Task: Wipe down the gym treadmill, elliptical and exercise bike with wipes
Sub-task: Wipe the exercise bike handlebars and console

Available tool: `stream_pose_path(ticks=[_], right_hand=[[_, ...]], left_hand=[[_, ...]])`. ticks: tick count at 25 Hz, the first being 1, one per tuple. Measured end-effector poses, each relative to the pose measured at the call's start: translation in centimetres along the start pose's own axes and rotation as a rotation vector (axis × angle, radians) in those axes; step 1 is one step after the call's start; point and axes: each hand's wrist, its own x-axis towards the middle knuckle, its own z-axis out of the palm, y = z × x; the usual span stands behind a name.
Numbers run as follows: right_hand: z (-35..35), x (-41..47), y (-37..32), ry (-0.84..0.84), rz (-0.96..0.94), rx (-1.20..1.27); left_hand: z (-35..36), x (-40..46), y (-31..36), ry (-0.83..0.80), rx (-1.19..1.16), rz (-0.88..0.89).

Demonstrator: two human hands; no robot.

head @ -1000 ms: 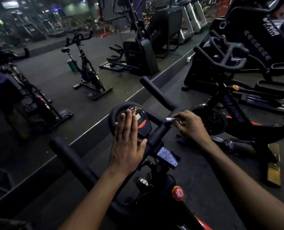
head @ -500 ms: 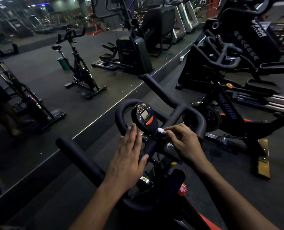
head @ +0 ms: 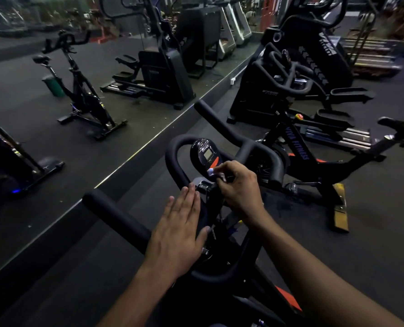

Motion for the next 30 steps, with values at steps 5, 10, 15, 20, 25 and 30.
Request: stream_pose_path(ticks=[5, 10, 15, 20, 25, 30], right_hand=[[0.2, 0.3, 0.2, 0.052, 0.124, 0.121], [-0.1, 3.0, 1.0, 0.078, 0.152, 0.003], [0.2, 7.4, -1.3, 0.027, 0.094, 0.019], [-0.5, 7.6, -3.8, -0.333, -0.49, -0.154], [-2.8, 5.3, -1.5, -0.571, -0.902, -0.315], [-2.6, 2.6, 0.7, -0.255, -0.671, -0.259]], left_hand=[[-0.1, -1.0, -0.1, 0.009, -0.024, -0.004], [-0.1, -0.9, -0.1, -0.008, -0.013, -0.006], [-0.4, -1.0, 0.1, -0.018, -0.044, -0.026], [-0.8, -1.0, 0.0, -0.033, -0.065, -0.033], [-0.8, -0.9, 0.1, -0.047, -0.096, -0.038], [-0.7, -0.9, 0.1, -0.043, -0.105, -0.033]])
